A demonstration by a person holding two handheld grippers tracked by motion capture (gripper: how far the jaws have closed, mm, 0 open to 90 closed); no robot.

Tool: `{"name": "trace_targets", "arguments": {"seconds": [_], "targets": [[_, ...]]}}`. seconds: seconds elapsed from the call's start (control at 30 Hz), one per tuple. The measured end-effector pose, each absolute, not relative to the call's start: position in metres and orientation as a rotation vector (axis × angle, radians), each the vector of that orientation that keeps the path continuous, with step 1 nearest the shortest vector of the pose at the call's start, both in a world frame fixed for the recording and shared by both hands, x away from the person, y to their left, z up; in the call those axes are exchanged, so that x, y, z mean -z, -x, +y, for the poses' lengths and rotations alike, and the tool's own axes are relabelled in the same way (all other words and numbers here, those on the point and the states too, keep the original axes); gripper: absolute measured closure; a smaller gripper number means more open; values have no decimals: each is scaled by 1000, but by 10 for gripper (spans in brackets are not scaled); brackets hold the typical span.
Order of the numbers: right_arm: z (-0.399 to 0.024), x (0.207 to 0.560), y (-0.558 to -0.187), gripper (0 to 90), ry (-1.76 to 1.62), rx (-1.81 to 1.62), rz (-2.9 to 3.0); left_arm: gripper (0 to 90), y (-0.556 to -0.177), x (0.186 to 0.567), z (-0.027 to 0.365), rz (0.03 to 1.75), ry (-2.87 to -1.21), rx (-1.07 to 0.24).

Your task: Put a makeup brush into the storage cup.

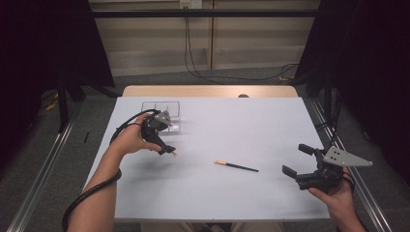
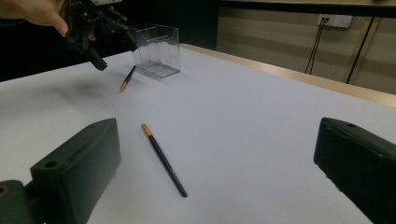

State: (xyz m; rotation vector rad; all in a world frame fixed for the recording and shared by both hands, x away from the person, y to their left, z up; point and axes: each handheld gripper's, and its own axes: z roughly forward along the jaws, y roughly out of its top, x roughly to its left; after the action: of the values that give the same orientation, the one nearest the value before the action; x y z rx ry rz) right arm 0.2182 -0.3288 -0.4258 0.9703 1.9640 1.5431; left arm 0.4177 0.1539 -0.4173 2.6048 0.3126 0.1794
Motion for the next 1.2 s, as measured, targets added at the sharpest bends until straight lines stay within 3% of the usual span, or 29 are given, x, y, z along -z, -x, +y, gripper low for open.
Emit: {"name": "trace_targets", "arguments": {"seconds": [0.6,1.2], "targets": [[-328,426,-219,0,-971,-1539,1971,41,-425,420,145,237,-2787,-159],[-329,427,-218,0,-973,-1544,1967,46,-428,424,141,189,-2862,-142]]}}
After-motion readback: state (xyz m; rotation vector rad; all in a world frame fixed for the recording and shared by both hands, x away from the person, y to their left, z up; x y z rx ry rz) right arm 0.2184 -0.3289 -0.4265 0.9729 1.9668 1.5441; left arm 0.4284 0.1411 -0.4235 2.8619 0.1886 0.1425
